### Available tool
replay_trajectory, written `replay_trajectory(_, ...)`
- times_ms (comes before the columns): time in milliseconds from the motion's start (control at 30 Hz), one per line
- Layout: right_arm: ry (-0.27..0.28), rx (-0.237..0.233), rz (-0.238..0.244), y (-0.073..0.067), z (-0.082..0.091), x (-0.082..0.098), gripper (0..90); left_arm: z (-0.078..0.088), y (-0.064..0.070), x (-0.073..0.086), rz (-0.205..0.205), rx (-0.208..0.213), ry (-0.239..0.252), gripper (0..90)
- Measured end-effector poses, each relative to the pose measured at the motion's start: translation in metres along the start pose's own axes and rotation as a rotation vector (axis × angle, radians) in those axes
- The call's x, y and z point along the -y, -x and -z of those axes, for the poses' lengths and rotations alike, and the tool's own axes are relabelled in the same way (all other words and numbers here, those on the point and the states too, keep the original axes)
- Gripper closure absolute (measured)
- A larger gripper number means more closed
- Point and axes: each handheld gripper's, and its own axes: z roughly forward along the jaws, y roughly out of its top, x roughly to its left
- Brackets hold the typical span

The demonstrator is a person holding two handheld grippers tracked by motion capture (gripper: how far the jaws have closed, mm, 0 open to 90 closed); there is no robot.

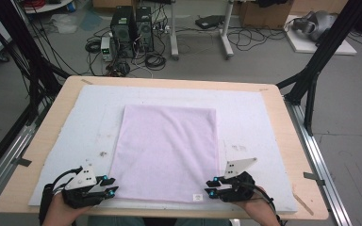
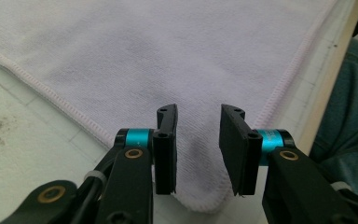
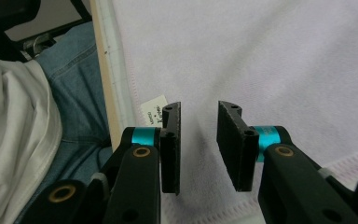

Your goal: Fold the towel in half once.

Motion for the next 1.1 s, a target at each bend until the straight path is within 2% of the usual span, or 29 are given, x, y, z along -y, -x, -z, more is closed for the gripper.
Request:
replay_trajectory(233, 0.02, 0.009, -0.011, 0.007, -0.009, 0.002, 66.4, -0.008, -0.005, 0.001, 0.009, 0.001, 0.004, 66.7)
replay_trajectory(500, 0.05, 0.062, -0.038, 0.023, -0.011, -0.012, 56.0, -0.016, -0.019, -0.016, 0.04, 0.006, 0.035, 54.8)
replay_trajectory(600, 0.054, 0.082, -0.038, 0.03, -0.013, -0.018, 51.9, -0.018, -0.025, -0.019, 0.057, -0.003, 0.036, 51.2)
replay_trajectory(733, 0.058, 0.094, -0.061, 0.039, -0.014, -0.023, 46.0, -0.02, -0.038, -0.025, 0.087, -0.029, 0.04, 45.9)
replay_trajectory(867, 0.066, 0.136, -0.084, 0.05, -0.014, -0.029, 41.2, -0.02, -0.046, -0.03, 0.116, -0.04, 0.06, 41.5)
replay_trajectory(1100, 0.081, 0.178, -0.083, 0.067, -0.008, -0.048, 35.5, -0.018, -0.063, -0.041, 0.156, -0.077, 0.079, 37.2)
